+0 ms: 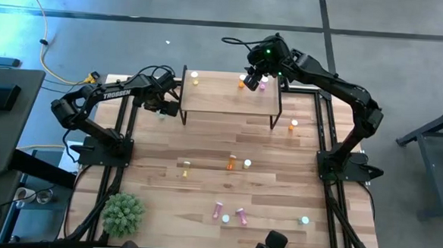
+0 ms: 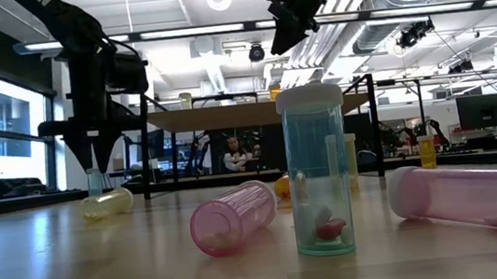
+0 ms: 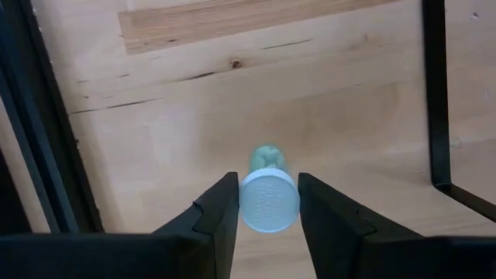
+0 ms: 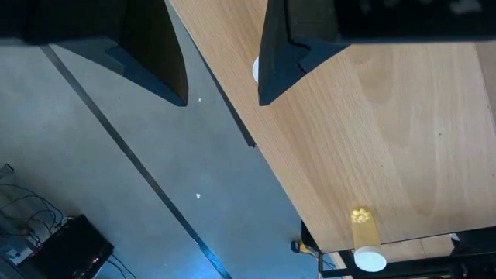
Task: Pick and place medicine bottles onto shelf by color
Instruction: Put the top blue pill bottle on the shelf
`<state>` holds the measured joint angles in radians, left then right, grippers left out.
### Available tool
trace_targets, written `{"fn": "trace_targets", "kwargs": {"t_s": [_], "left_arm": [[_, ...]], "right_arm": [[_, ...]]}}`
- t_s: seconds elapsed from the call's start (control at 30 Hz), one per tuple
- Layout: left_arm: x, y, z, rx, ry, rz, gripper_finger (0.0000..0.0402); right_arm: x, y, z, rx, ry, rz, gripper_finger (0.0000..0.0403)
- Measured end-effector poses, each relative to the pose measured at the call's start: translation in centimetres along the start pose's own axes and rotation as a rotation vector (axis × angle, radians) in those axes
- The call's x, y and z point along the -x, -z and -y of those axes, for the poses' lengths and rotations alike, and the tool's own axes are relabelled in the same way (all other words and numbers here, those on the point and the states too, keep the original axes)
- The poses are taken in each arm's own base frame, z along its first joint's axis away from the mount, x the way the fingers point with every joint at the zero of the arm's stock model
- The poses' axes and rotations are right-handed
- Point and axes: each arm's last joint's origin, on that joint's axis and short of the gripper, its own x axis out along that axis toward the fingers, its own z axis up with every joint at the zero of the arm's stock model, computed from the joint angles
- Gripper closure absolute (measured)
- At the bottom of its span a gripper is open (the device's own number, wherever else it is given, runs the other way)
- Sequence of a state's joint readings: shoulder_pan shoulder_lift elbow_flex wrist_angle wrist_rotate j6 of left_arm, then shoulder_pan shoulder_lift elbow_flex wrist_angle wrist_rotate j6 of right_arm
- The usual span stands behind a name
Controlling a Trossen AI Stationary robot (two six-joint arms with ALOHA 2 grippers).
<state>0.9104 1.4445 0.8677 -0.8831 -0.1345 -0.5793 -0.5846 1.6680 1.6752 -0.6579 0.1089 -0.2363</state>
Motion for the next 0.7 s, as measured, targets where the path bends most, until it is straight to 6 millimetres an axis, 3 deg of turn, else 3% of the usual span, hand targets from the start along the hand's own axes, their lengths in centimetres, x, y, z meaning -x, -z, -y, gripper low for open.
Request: {"fn": "trace_targets", "kwargs": {"t_s": [0.4, 0.7], "left_arm": [[0.1, 0.1, -0.1, -0.027, 0.001, -0.021, 0.0292], [2.6, -1.1, 0.2, -0.048, -0.015, 0.009, 0.0292]], "right_arm": [[0.0, 0.0, 0.0, 0.0, 0.0, 0.0, 0.0253], [0.0, 0.0, 0.0, 0.0, 0.0, -0.001, 0.0253]]}}
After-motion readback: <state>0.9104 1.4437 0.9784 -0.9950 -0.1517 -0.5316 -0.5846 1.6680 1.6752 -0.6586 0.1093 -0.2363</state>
